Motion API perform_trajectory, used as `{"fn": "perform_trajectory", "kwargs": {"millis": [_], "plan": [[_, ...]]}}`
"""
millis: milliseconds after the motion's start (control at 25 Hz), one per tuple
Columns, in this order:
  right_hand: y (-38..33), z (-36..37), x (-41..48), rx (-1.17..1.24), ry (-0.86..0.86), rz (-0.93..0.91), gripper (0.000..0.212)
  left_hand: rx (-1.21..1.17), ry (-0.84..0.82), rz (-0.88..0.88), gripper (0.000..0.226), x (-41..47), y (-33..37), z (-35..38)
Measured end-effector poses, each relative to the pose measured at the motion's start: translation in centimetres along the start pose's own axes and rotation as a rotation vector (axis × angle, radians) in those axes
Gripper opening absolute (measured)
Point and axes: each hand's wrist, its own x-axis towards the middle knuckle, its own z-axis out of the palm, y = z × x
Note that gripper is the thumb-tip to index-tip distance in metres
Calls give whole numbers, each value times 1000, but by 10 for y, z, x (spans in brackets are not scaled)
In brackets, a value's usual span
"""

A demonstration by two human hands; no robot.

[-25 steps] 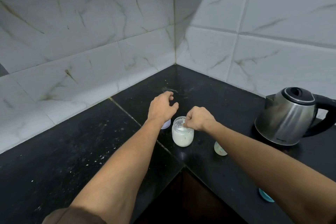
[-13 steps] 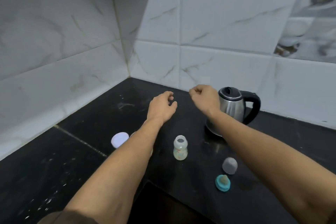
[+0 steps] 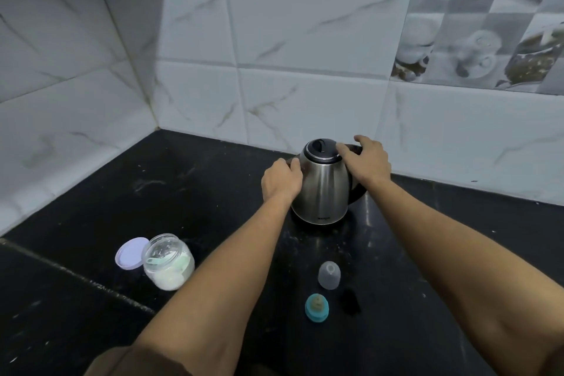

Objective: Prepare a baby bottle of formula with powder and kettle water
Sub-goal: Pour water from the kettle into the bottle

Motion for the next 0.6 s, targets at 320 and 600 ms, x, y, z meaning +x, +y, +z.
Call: {"fn": "perform_trajectory", "kwargs": {"millis": [320,600], "plan": [[23,2,13,131,-15,-44,63,-124,-171,-91,59,12,-3,31],[46,3,4,343,-7,82,94,-162,-165,-75,56,22,-5,29]]}}
